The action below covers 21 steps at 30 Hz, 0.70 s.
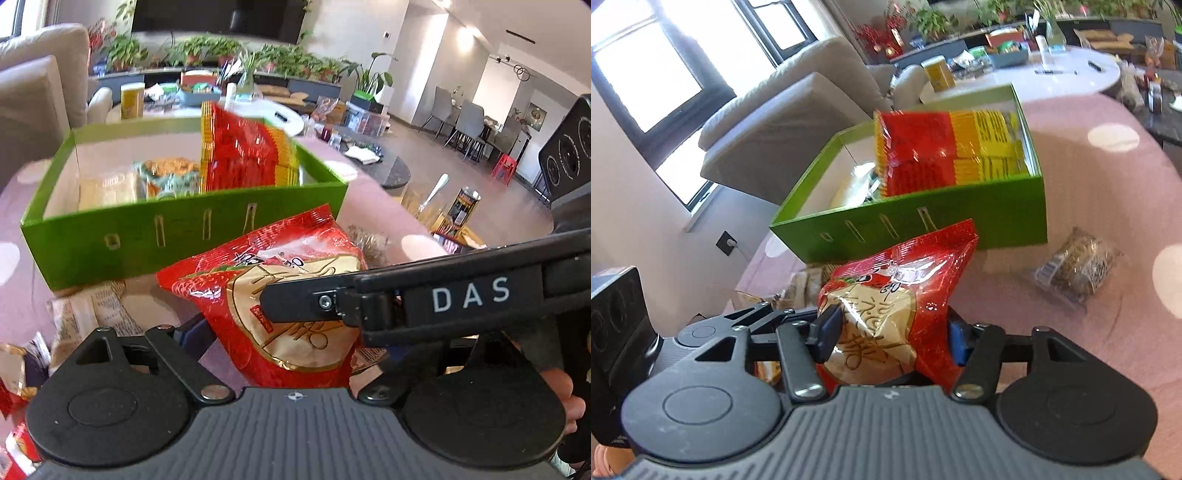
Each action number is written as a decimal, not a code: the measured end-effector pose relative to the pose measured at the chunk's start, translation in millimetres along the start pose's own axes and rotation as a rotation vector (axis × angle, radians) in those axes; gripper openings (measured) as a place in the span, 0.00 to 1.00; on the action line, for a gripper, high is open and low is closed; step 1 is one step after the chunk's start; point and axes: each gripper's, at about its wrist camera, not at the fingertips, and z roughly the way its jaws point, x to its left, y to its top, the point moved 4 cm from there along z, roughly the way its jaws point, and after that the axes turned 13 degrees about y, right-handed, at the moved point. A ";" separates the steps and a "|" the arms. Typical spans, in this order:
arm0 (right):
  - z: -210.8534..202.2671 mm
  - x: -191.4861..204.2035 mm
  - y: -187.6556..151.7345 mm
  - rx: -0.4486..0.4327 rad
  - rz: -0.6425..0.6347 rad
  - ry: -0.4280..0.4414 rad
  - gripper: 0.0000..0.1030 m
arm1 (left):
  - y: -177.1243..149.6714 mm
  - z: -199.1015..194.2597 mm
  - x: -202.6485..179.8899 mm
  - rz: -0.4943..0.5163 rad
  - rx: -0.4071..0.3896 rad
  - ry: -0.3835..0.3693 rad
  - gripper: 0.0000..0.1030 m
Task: Organize snacks
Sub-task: 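Lift the red cookie bag with the right tool over the green box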
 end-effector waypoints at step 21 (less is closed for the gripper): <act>-5.2 48.0 39.6 -0.111 -0.182 0.013 0.54 | 43.7 -42.3 18.2 -0.004 -0.157 0.076 0.86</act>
